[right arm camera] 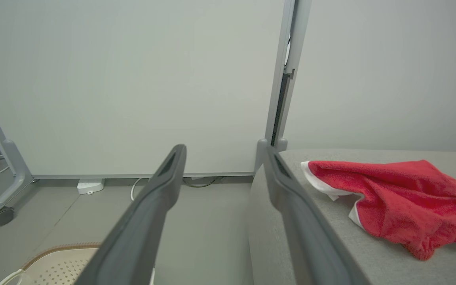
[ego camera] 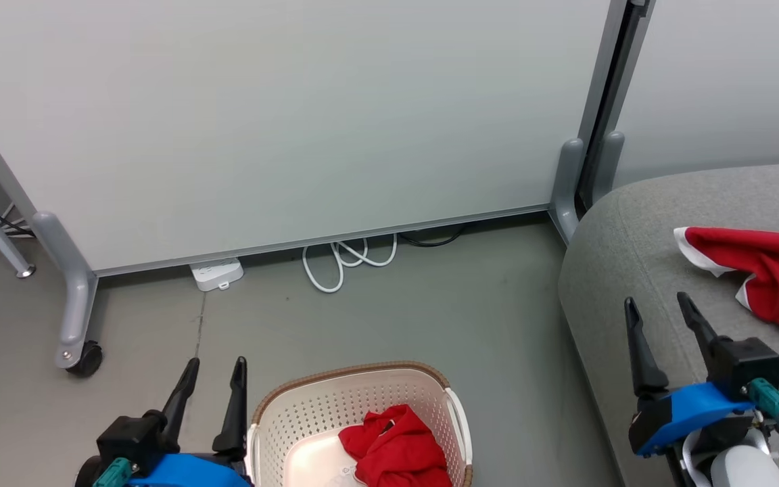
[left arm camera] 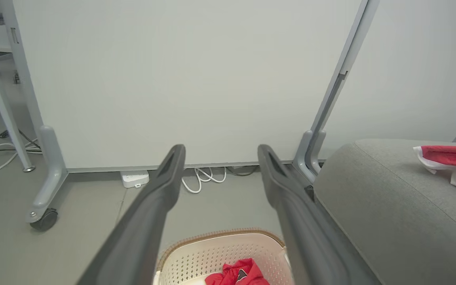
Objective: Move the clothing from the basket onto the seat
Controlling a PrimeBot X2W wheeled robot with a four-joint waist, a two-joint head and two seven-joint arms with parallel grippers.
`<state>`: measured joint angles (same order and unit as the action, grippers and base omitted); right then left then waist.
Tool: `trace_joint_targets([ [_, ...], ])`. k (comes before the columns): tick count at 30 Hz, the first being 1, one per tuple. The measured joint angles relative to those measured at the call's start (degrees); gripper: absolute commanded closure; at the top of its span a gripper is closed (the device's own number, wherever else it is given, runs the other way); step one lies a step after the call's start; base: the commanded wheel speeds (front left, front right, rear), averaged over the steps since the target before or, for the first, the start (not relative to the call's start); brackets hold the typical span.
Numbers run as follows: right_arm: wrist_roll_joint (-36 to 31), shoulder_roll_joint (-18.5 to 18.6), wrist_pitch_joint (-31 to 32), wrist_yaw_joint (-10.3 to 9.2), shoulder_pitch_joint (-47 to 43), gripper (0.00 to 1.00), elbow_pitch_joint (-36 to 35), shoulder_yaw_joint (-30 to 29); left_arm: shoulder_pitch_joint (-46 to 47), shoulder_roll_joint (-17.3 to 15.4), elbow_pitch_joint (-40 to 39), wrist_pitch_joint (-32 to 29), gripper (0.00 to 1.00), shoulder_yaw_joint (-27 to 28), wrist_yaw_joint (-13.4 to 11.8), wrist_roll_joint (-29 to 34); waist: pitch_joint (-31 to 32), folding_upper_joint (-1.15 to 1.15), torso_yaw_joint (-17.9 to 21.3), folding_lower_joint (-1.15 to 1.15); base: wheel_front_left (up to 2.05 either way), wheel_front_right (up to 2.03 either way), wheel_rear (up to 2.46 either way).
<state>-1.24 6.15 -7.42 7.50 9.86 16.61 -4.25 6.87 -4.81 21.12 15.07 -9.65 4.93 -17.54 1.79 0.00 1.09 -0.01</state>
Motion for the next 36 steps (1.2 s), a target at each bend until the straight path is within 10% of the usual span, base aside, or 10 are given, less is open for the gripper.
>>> trace_joint_targets([
  [36,-1.4,-3.1,6.4,0.00,-7.5,0.00,-15.8,0.8,2.3,1.7,1.2,0.0,0.00,5.2,1.6,3.2,-5.4,0.00,-0.6,0.01,0.00,0.00,0.00],
])
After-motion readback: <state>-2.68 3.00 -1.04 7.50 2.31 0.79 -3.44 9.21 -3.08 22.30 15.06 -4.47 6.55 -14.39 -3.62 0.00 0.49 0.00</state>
